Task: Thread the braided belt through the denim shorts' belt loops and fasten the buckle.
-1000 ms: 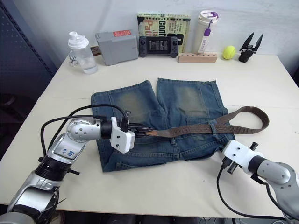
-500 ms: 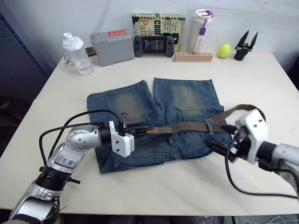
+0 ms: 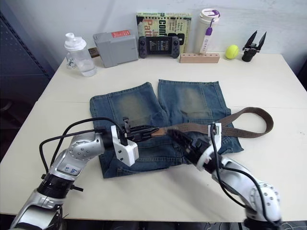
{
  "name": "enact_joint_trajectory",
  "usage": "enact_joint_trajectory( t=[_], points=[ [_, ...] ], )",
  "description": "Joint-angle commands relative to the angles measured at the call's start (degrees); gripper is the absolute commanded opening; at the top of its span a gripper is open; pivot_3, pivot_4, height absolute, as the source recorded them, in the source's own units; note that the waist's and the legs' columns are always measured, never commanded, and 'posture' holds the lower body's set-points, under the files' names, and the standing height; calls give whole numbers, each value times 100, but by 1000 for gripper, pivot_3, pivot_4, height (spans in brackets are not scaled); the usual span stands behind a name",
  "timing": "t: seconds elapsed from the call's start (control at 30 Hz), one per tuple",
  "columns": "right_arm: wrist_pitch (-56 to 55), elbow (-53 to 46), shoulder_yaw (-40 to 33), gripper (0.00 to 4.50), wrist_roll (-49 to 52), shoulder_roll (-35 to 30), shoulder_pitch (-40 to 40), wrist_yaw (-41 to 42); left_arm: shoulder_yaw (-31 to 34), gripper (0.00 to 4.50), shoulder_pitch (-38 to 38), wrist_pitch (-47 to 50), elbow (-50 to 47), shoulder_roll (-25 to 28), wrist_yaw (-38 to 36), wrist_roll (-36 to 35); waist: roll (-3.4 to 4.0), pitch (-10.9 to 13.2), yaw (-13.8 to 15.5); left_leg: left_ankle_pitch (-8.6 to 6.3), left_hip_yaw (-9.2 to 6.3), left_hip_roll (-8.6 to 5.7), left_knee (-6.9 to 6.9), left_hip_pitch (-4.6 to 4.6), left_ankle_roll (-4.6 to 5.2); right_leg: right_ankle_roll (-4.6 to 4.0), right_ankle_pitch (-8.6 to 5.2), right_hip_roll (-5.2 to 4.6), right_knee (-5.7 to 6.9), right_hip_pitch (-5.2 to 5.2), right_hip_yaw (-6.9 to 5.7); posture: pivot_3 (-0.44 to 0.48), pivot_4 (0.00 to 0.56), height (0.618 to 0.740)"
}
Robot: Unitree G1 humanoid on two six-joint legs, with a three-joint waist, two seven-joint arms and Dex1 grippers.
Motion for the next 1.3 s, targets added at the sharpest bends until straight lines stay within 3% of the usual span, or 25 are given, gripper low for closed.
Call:
enact_joint_trajectory(
  t=[0.03,0.4,0.47,0.7,0.83,0.9,1.0,1.1,1.3],
  points=[
    [-316,-372,-123,4429,143,93,-58,-340,44,298,-47,-87,-146,49,77,6,0,0,0,0,4,0,0,-1,0,0,0,0,0,0,-1,0,150,726],
    [-644,-509,-213,4429,143,-54,-6,-580,7,298,-114,-71,-126,51,38,-17,7,-1,-91,0,19,7,-10,0,0,-3,-1,5,0,-7,3,0,150,726],
    [-686,-506,-212,3619,143,-35,26,-550,-2,298,-135,-81,-111,58,30,-4,7,-1,-108,0,19,9,-10,0,0,-3,-2,4,0,-8,3,0,150,726],
    [-748,-447,-186,169,143,21,67,-386,-15,298,-140,-88,-97,78,24,11,7,-1,-123,0,19,10,-17,-5,0,-3,-1,4,5,-30,16,0,150,726],
    [-819,-421,-185,65,143,51,64,-345,-32,298,-83,-28,-159,89,-43,-114,7,-1,-122,0,19,9,-17,-12,0,-3,-1,4,12,-49,29,0,150,726],
    [-872,-391,-180,0,143,59,45,-336,-40,1016,40,244,-272,82,-268,-569,7,-1,-129,0,21,8,-18,-13,0,-3,-1,4,13,-53,32,0,150,726],
    [-929,-357,-194,0,136,43,13,-274,-22,2006,146,523,-421,109,-385,-628,7,-1,-130,0,19,12,-20,-13,0,-3,-1,5,15,-59,38,0,150,726],
    [-904,-133,-503,0,141,-181,-83,-55,97,3170,605,1516,-994,254,-853,-1591,9,-1,-138,0,19,14,-20,-12,0,-3,-1,4,15,-60,43,0,150,726],
    [-363,409,-1205,0,143,-648,-269,554,488,3170,1486,3343,-1939,707,-1315,-2940,20,5,-133,0,17,24,-19,-13,1,-3,-2,2,16,-62,49,0,150,726]
  ],
)
